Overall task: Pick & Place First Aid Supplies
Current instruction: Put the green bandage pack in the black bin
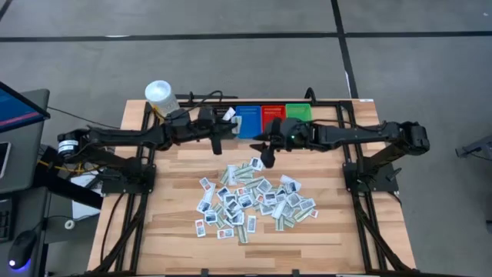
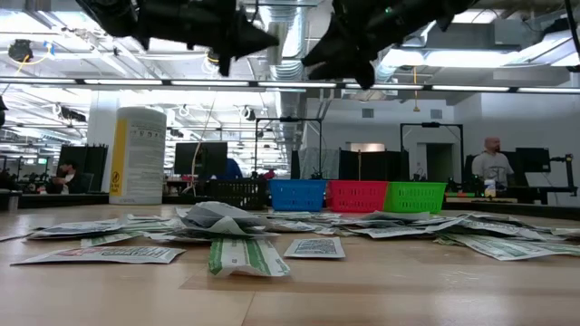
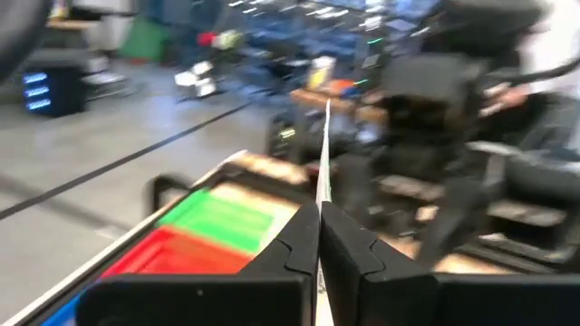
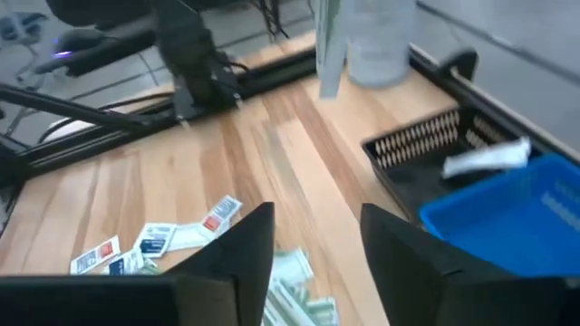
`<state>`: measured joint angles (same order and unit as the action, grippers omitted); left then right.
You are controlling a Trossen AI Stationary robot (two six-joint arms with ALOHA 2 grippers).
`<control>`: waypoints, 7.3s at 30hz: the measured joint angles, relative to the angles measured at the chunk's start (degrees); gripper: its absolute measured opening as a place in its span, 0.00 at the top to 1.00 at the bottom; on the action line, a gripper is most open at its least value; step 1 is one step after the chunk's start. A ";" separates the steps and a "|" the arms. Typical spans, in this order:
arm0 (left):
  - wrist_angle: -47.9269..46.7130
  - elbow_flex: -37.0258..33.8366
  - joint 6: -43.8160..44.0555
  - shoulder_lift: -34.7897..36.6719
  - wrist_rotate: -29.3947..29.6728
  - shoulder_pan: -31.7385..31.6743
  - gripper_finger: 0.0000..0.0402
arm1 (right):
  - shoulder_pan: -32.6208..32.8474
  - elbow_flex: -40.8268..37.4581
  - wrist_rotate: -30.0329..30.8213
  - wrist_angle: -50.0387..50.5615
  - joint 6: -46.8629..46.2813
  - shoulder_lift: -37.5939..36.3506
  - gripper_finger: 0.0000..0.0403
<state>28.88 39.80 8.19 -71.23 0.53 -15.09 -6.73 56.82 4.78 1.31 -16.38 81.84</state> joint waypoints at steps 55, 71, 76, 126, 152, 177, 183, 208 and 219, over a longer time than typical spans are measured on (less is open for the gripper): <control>-4.15 -17.66 5.80 -6.68 -28.02 -6.50 0.95 | 3.76 0.00 5.72 3.07 0.35 0.00 0.67; -4.02 -20.38 -7.96 -6.75 -2.33 12.35 0.91 | 4.06 0.00 5.80 5.13 0.48 0.00 0.68; -4.00 -20.38 -7.96 -6.81 -0.42 12.47 0.85 | 4.07 0.00 5.78 5.15 1.81 0.00 0.69; -6.24 -16.60 1.22 -14.67 3.02 14.27 0.95 | 4.07 -0.02 5.61 8.36 1.79 0.00 0.69; -4.89 -16.86 -3.06 -22.07 6.58 15.64 0.50 | 4.03 -0.01 5.67 8.34 1.81 0.00 0.69; -6.76 -17.16 2.80 -20.39 7.96 15.95 0.99 | 4.03 -0.01 5.72 8.28 1.79 0.00 0.69; -12.07 -17.51 2.64 -13.11 10.05 15.99 0.99 | 4.03 -0.02 5.72 7.95 1.79 -0.01 0.69; -5.60 -17.08 -6.46 14.47 19.14 16.51 0.99 | 3.98 -0.02 5.74 5.74 1.79 -0.02 0.69; -4.43 -17.08 -9.27 18.23 22.21 15.88 0.99 | 3.98 -0.02 5.74 5.74 1.79 -0.02 0.69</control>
<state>24.45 22.72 -1.08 -52.99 22.74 0.80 -2.74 56.80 10.52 7.05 -14.59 81.82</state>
